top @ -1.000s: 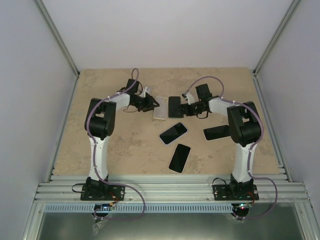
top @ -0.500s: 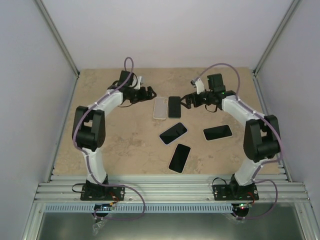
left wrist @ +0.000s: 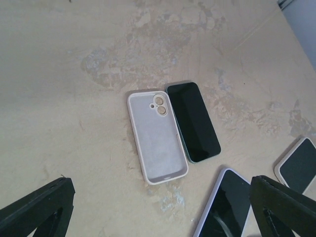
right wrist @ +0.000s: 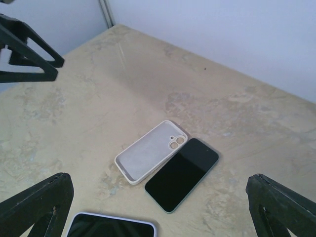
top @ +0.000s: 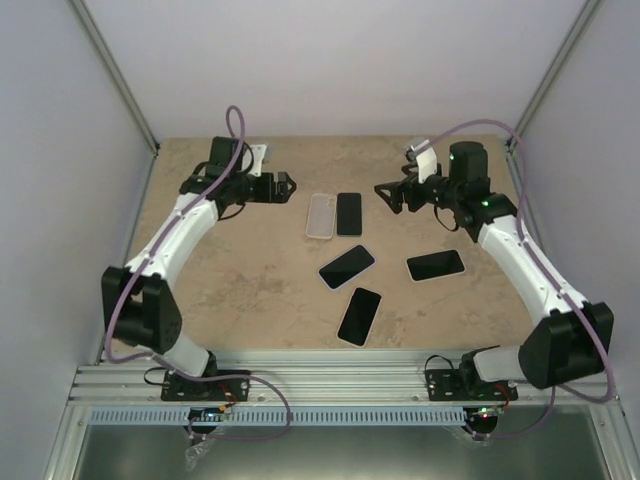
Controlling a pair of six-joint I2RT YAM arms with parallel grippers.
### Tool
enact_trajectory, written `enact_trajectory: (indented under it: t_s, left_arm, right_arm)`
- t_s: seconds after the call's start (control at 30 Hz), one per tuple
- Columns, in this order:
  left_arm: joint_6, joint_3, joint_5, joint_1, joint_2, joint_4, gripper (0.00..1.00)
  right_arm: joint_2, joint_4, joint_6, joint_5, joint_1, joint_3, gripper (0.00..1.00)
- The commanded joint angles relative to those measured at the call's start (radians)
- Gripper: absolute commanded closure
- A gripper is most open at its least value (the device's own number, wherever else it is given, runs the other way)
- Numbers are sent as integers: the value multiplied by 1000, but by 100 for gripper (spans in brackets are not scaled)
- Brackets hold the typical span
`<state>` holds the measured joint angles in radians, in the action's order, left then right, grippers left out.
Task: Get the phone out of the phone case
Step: Pick up the phone at the center of the board.
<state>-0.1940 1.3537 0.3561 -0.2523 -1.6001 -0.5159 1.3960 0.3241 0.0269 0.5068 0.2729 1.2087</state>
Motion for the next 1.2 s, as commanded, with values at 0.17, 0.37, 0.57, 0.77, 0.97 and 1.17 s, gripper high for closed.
enact_trajectory:
  t_s: [0.17,0.37,0.57,0.77,0.97,1.17]
  left_arm:
    - [267,-89,113,-6,171,-109,1]
    - [318,-177,5,-145,175,-144,1]
    - [314,-254,-41,-268,96,-119,0]
    - [349,-275,-107,-361,1,-115,0]
    - [357,-263,-169,-412,-66,-88,1]
    - [359,-252,-196,-457,-131,-77,0]
  right_arm:
    - [-209,14,83,-80,-17,-106,2]
    - [-311,-29,49,16,-125,-213,2]
    - [-373,-61,9,58,-204,-278,2]
    - [-391,-74,-5,73,-233,-311,2]
    - [-363,-79,-21,92,-249,-306,2]
    - [-358,-93,-24,93,-252,-329,2]
